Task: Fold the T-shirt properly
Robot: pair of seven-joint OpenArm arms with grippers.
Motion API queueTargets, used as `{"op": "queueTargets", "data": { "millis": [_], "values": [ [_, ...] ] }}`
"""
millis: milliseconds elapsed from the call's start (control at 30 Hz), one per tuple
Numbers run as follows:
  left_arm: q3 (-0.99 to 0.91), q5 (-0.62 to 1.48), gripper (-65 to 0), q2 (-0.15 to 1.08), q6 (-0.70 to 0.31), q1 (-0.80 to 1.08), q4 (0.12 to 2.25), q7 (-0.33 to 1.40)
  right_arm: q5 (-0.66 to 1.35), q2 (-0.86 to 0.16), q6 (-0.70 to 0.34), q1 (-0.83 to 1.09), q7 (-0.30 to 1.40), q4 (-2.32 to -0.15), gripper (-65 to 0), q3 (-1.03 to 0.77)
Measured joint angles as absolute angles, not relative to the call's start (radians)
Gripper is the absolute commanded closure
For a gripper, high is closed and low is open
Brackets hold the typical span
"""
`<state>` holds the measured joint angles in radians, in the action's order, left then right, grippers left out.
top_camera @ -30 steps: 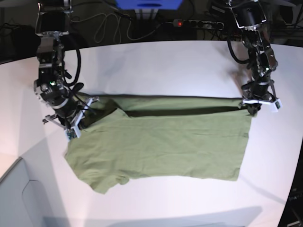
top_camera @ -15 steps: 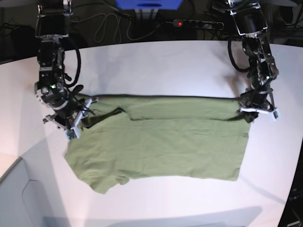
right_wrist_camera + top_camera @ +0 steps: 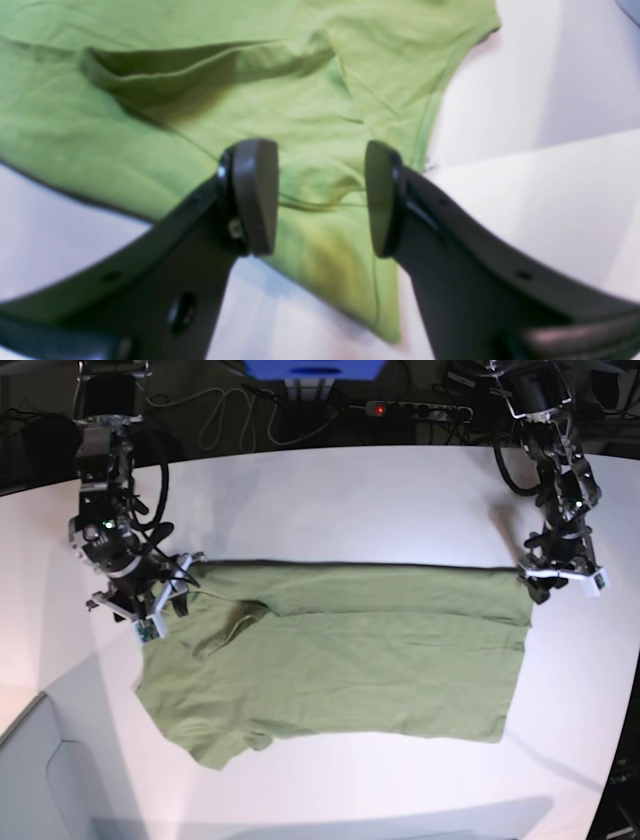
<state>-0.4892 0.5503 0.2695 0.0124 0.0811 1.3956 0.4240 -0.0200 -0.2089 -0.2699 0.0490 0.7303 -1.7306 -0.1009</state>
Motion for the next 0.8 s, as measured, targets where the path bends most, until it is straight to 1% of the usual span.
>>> {"op": "queueTargets", "data": {
  "millis": [133, 400, 600, 667, 800],
  "values": [
    [-0.493, 0.551, -29.5, 0.271, 0.01, 0.091, 1.387, 0.43, -0.019, -0.211, -0.27, 0.08, 0.73, -1.768, -27.0, -0.101],
    [-0.492, 0.551, -29.5, 0.26, 0.007, 0.086, 1.387, 0.429, -0.021, -0.23, -0.27, 0.123, 0.73, -1.769, -27.3, -0.109],
    [-0.492, 0.553, -29.5, 0.249, 0.006, 0.084, 1.351, 0.42, -0.022, -0.228, -0.27, 0.153, 0.729, -1.769, -37.5, -0.212],
    [-0.492, 0.554, -29.3, 0.247, -0.001, 0.086, 1.321, 0.404, -0.02, -0.226, -0.27, 0.156, 0.725, -1.769, -38.6, -0.225],
    [-0.493, 0.561, -29.1, 0.252, -0.001, 0.081, 1.309, 0.401, -0.018, -0.224, -0.27, 0.156, 0.725, -1.768, -38.6, -0.252]
  ]
}}
